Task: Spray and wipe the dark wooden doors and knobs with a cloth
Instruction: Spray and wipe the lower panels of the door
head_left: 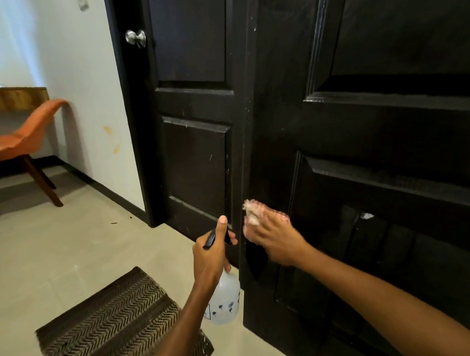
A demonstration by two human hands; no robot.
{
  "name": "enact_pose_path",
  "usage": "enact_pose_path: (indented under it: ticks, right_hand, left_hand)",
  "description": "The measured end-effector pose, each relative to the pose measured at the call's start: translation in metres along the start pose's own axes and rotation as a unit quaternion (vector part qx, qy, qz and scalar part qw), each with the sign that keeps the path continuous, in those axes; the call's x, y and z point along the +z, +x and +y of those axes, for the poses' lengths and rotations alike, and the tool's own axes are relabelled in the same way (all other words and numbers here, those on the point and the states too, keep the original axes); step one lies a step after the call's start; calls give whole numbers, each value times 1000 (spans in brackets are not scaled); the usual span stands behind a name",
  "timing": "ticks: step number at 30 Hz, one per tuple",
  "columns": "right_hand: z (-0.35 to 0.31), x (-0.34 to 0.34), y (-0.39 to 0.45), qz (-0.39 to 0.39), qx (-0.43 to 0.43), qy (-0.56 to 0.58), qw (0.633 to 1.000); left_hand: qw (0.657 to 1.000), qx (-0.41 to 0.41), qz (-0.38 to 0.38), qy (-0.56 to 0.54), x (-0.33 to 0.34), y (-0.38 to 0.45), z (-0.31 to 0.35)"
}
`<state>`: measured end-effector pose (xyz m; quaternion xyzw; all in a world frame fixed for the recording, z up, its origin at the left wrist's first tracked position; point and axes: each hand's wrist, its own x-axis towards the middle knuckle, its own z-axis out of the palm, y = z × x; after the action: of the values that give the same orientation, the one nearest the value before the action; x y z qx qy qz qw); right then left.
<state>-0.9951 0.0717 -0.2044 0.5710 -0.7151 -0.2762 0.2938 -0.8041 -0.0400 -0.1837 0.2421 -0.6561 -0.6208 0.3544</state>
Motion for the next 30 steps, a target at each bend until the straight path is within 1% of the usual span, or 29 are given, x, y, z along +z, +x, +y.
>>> enact_pose_path:
  ticks: [1, 2, 3, 5, 6, 8, 10, 11, 13, 14, 16, 17, 19, 21, 23, 25, 26, 27, 28, 29, 30]
  right_hand:
    - [-13, 12, -11, -52, -45, -2, 998]
    - [-24, 24, -21, -83, -76, 3, 994]
    - [-30, 34, -30, -95, -87, 14, 992]
    - [-31, 38, -37, -77, -66, 26, 994]
    - [-25, 32, -36, -54, -32, 25, 998]
    - [-4, 6, -27, 30, 65, 23, 997]
    - [25, -29, -11, 132, 174, 36, 975]
    - [38, -44, -1, 176, 214, 39, 960]
    - [60, -63, 20, 242, 264, 53, 932]
    - [64, -66, 28, 256, 277, 55, 924]
    - [59, -58, 38, 259, 274, 42, 925]
    - [51, -47, 37, 247, 260, 36, 933]
    - [20, -17, 27, 199, 210, 24, 957]
    - [-22, 19, 8, 117, 130, 6, 985]
    - [-63, 64, -9, 39, 46, -29, 998]
    - [-90, 94, -16, -11, -4, -43, 999]
    - [-102, 104, -18, -48, -34, -66, 996]
    - [-113, 113, -19, -81, -85, -87, 989]
    - [-127, 124, -22, -121, -145, -107, 976]
    - [-142, 139, -28, -181, -188, -119, 958]
    - [-154, 151, -34, -246, -183, -107, 946]
  left_hand:
    - [1000, 1, -2, -3, 1, -2, -1]
    - [1000, 1, -4, -6, 1, -4, -2]
    - [1000, 0, -6, -6, 2, -5, -3]
    - [1000, -1, -7, -4, 3, -6, -5]
    - [1000, -1, -5, -8, 3, -6, -6]
    - [1000, 4, -2, -18, 5, -4, -7]
    - [1000, 9, 1, -19, 7, -3, -11]
    - [1000, 5, 5, -17, 8, -4, -16]
    - [1000, -8, 18, -17, 9, -5, -27]
    - [999, -13, 25, -20, 9, -6, -34]
    - [999, -24, 33, -20, 9, -5, -46]
    - [999, -26, 32, -18, 10, -4, -52]
    - [999, -30, 30, -14, 11, -6, -67]
    - [999, -37, 30, -12, 11, -11, -79]
    - [998, -45, 37, -8, 9, -16, -95]
    - [998, -54, 43, -5, 7, -22, -112]
    - [997, -61, 44, -5, 7, -25, -121]
    - [997, -68, 44, -4, 7, -28, -129]
    - [996, -73, 46, -3, 8, -32, -137]
    - [996, -75, 50, -3, 7, -36, -144]
    - [995, -78, 55, -5, 6, -39, -149]
